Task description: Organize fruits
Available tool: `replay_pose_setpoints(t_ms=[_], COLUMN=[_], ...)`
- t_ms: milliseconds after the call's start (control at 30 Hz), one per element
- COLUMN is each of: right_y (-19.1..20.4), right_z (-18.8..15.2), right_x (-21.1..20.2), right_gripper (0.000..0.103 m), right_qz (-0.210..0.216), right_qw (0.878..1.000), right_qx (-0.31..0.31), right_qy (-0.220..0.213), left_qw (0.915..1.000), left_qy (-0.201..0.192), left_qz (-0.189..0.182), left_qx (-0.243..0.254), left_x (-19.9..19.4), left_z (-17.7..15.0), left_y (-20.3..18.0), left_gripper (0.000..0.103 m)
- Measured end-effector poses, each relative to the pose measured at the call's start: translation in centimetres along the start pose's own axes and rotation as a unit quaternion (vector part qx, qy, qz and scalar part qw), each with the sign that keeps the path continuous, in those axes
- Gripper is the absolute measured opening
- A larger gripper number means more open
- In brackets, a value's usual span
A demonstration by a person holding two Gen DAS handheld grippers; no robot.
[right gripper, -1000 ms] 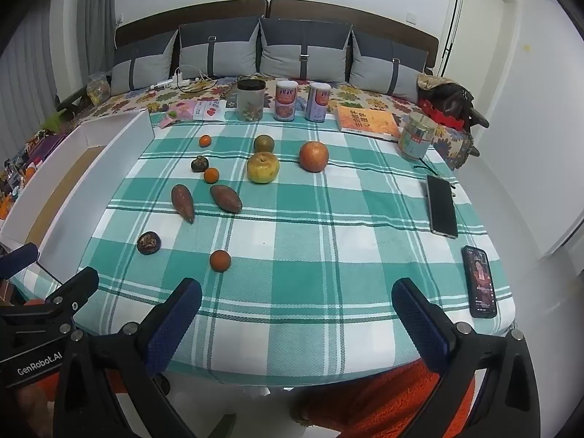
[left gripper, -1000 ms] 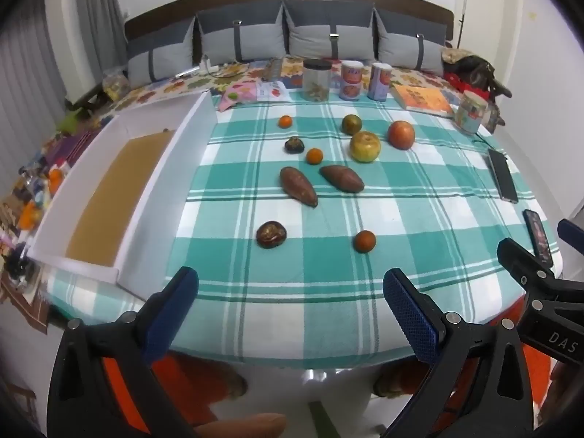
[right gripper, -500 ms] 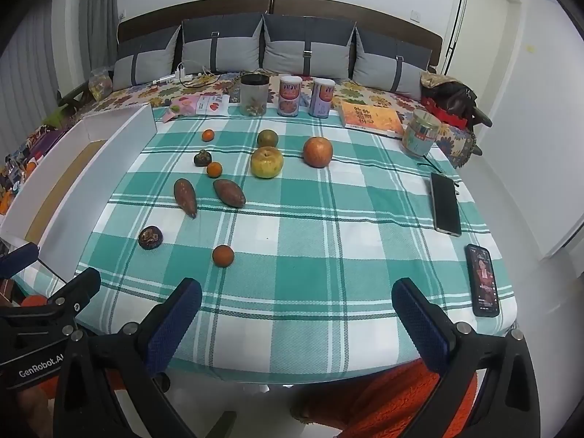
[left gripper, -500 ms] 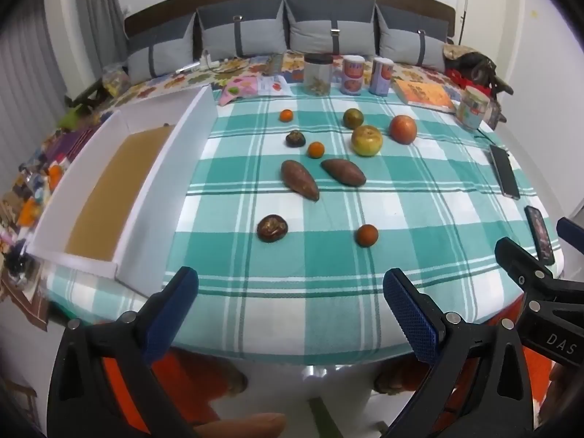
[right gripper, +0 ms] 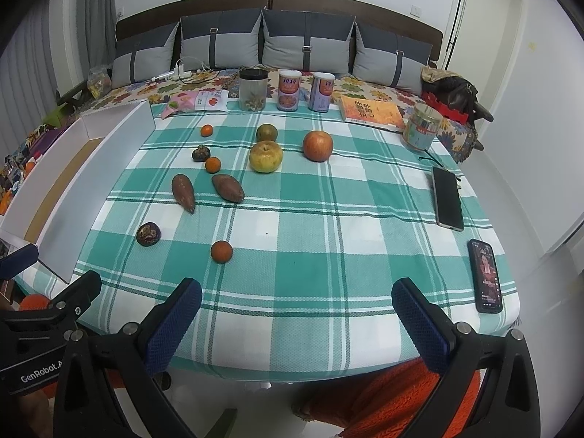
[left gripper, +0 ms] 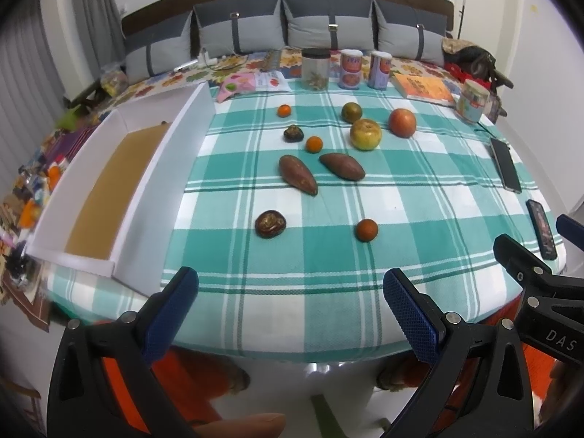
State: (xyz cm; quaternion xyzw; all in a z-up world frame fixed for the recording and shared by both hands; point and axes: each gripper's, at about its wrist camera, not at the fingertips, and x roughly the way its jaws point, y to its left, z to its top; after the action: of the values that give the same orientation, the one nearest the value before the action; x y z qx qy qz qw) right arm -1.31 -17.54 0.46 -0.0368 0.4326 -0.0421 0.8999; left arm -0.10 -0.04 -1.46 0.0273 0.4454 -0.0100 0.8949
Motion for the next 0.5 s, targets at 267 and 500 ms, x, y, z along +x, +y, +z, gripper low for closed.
replay_pose_setpoints(t_ms=[267, 500], right_y=[-0.21, -0.91], right_z=[-0.03, -0.29], right_x=[0.08, 0.37], right_gripper=[0.103, 0.103], right_qz=[0.002, 0.013], right_qw=[1.0, 1.0], right_qx=[0.004, 0.012], right_qy=[-0.007, -0.005], left_qw=[1.0, 0.9999], left_qy=[-0.001, 0.006], left_qz=[0.004, 0.009], left_qx=[-0.003, 0.003], left_x=[0.11, 0.39], left_z=[-0.02, -0.15], left_y=[-0.07, -0.37], left_gripper=[0.102, 0.102])
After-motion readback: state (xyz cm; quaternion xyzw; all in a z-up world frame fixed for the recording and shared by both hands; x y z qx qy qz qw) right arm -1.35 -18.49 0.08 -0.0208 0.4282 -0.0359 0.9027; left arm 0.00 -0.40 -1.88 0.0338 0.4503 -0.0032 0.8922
